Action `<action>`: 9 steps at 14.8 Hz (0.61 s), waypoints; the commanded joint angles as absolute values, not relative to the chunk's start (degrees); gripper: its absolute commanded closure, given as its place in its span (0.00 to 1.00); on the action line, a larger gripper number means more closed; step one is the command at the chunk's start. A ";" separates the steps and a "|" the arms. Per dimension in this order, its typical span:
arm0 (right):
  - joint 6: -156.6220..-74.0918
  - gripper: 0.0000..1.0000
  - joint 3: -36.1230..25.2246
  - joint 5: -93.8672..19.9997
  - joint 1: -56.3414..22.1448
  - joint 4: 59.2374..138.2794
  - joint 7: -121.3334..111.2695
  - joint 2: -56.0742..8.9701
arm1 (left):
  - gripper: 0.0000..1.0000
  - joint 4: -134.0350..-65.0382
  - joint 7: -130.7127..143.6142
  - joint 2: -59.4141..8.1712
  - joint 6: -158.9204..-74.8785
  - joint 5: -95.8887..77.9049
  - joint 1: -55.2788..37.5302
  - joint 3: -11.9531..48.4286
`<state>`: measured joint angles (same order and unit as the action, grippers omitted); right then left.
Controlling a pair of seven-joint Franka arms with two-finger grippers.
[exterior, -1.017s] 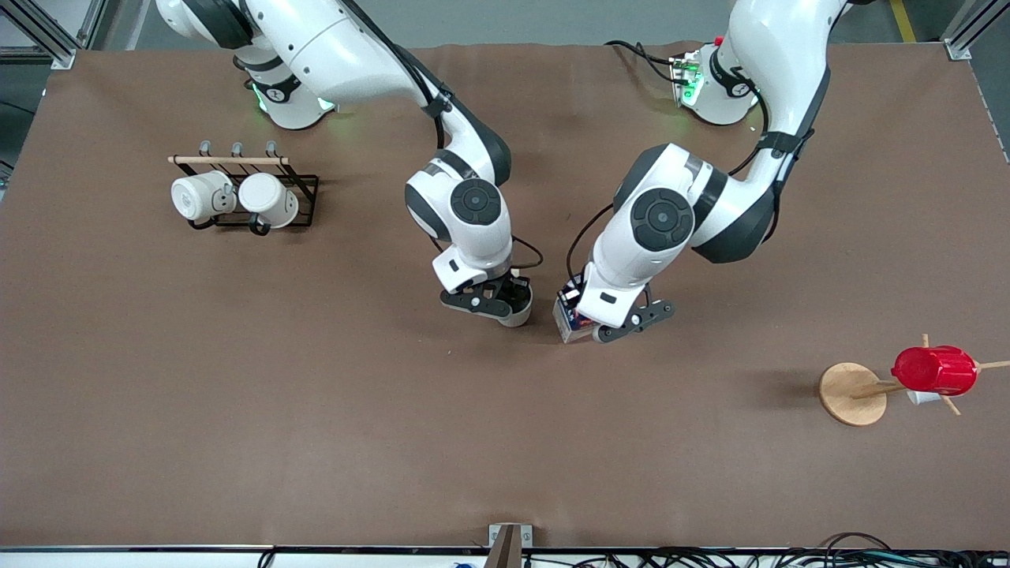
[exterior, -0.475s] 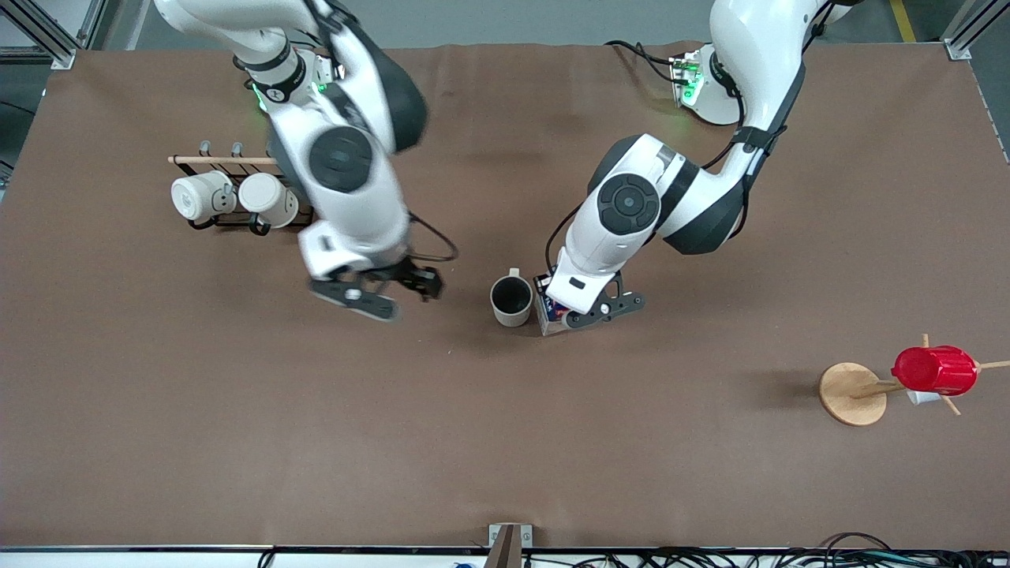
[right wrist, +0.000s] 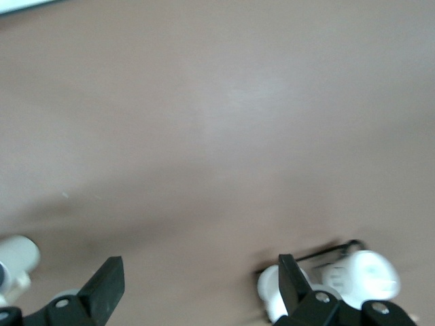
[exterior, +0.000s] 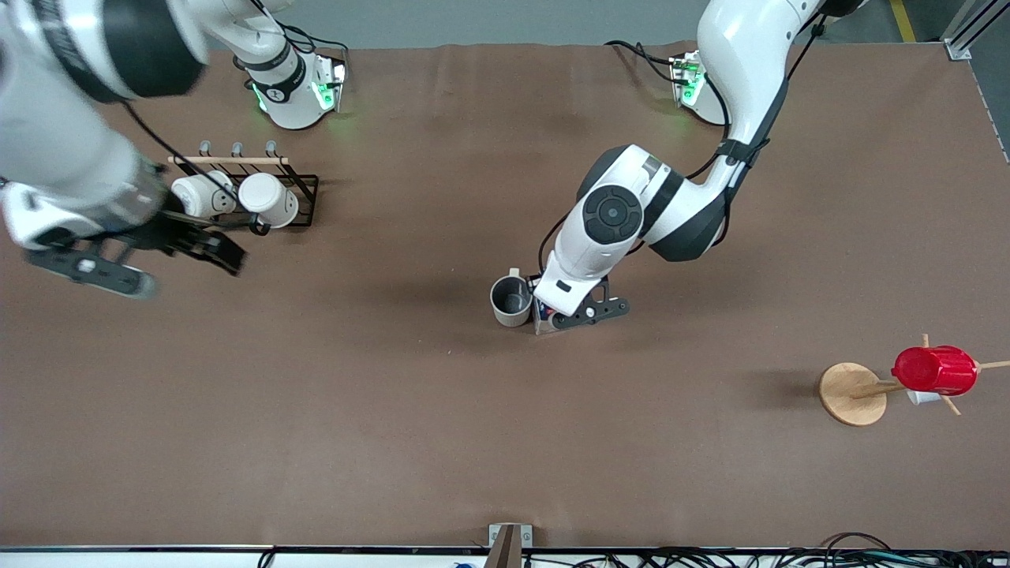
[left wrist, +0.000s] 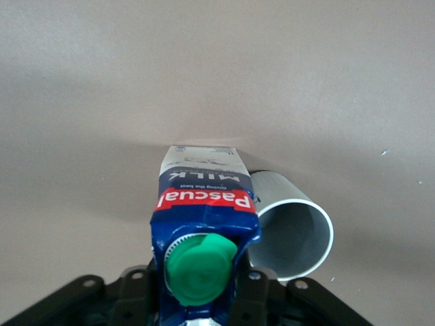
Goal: Place cup and milk on table
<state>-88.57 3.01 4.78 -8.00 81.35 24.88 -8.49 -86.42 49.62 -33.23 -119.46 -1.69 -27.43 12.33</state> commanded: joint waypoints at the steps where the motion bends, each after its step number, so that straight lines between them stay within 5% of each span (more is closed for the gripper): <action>1: -85.36 0.00 3.17 4.14 -3.88 84.20 14.28 -3.18 | 0.43 -85.17 49.22 -33.93 -119.36 -1.76 -28.21 11.95; 3: -84.11 0.00 -0.16 3.43 -3.69 84.20 7.33 -2.11 | 0.02 -85.08 49.39 -33.66 -119.36 -1.76 -28.13 11.95; 9: -84.73 0.00 -0.88 2.37 -3.60 83.76 5.36 -2.20 | 0.00 -84.99 48.87 -26.57 -116.65 8.06 -23.23 11.16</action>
